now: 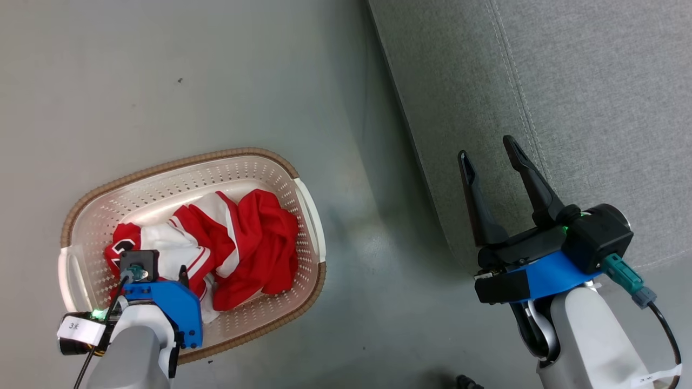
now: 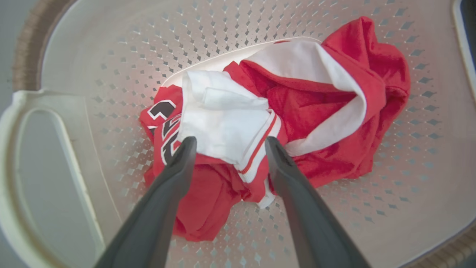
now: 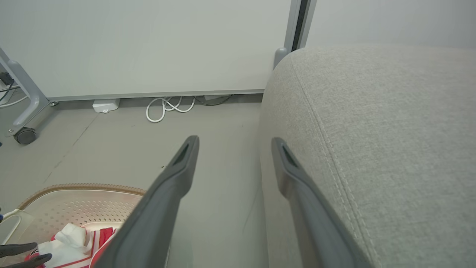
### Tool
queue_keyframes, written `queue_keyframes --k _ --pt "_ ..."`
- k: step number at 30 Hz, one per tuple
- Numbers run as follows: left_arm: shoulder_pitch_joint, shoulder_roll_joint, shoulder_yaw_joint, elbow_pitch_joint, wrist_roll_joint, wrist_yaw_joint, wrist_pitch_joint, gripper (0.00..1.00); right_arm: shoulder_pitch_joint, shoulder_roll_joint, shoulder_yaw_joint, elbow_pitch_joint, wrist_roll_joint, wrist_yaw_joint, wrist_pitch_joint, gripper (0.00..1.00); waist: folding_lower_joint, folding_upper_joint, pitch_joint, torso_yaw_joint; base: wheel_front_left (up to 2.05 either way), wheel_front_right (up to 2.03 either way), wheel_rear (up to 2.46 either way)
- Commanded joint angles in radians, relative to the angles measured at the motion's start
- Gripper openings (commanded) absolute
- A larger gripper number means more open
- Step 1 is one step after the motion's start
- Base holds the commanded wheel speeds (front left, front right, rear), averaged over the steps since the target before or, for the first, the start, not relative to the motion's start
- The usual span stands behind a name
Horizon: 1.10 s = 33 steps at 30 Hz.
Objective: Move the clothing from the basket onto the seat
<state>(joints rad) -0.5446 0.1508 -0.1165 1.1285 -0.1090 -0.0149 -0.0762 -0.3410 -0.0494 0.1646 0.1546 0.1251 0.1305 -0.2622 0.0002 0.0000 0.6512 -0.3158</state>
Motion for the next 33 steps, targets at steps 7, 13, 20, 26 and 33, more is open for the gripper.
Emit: queue_keyframes --k 7,13,20,26,33 --pt "-0.057 -0.008 0.027 0.066 -0.043 0.022 0.056 1.00 -0.025 -0.002 0.011 -0.006 0.029 0.000 -0.004 1.00 -0.0002 0.0000 0.035 -0.014 0.00 0.00 0.00" --pt "-0.080 -0.009 0.031 0.089 -0.062 0.039 0.070 1.00 -0.033 -0.002 0.017 -0.012 0.045 0.000 -0.004 1.00 -0.0002 0.0000 0.062 -0.025 0.00 0.00 0.00" --pt "-0.104 -0.003 0.031 0.101 -0.077 0.044 0.056 1.00 -0.038 -0.002 0.027 -0.020 0.056 0.000 -0.004 1.00 -0.0002 0.0000 0.092 -0.050 0.00 0.00 0.00" --pt "-0.117 0.025 0.029 0.116 -0.087 0.035 0.045 1.00 -0.035 -0.002 0.033 -0.028 0.067 0.000 -0.004 1.00 -0.0002 0.0000 0.113 -0.068 0.00 0.00 0.00" --pt "-0.137 0.050 0.019 0.131 -0.091 0.022 0.036 0.49 -0.034 -0.002 0.039 -0.033 0.077 0.000 -0.004 1.00 -0.0002 0.0000 0.132 -0.075 0.00 0.00 0.00"
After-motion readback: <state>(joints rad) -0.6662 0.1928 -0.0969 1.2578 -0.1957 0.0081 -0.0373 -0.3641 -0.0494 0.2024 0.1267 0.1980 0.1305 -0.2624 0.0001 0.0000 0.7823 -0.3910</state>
